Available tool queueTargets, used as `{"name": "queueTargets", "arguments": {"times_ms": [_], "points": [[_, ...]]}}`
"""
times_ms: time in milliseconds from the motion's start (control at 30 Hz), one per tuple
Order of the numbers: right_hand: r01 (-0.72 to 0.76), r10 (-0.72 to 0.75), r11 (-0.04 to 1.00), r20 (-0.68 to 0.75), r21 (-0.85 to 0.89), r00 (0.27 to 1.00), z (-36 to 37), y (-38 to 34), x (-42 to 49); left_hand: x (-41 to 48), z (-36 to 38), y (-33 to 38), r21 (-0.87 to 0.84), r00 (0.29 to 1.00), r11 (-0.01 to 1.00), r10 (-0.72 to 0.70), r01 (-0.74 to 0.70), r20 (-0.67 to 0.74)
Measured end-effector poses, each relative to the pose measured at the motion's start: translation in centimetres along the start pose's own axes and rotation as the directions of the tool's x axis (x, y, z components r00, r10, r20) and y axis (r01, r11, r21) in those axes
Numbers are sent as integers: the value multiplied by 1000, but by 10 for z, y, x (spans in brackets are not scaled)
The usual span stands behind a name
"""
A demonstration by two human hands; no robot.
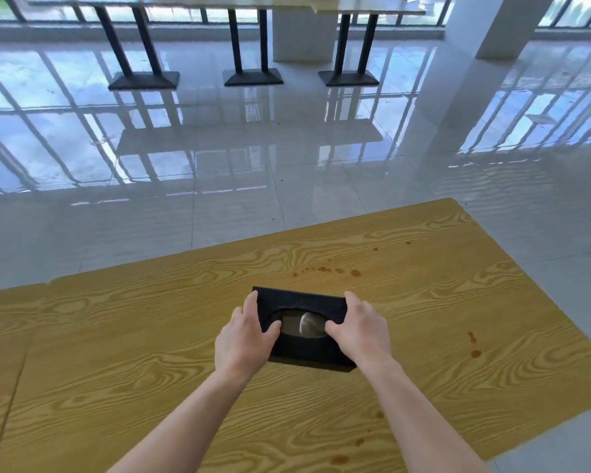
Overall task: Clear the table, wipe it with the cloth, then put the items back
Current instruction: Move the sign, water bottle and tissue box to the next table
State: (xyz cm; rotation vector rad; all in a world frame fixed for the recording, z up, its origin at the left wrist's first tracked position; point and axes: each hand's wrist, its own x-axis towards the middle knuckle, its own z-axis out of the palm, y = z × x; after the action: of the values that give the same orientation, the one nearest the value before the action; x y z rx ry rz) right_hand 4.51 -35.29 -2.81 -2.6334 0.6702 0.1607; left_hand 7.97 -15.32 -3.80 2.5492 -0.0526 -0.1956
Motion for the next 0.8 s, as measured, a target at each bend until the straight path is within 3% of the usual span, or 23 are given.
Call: {"name": "queueTargets", "arguments": {"times_ms": [433,800], "points": [[426,-426,904,58,-1,903,41,-172,-61,-72,-123,-132,-48,934,972,-234,229,-272],[630,-623,776,169,17,764,116,-307,-149,-147,-202,-266,-103,818,895,-439,434,-372]]}}
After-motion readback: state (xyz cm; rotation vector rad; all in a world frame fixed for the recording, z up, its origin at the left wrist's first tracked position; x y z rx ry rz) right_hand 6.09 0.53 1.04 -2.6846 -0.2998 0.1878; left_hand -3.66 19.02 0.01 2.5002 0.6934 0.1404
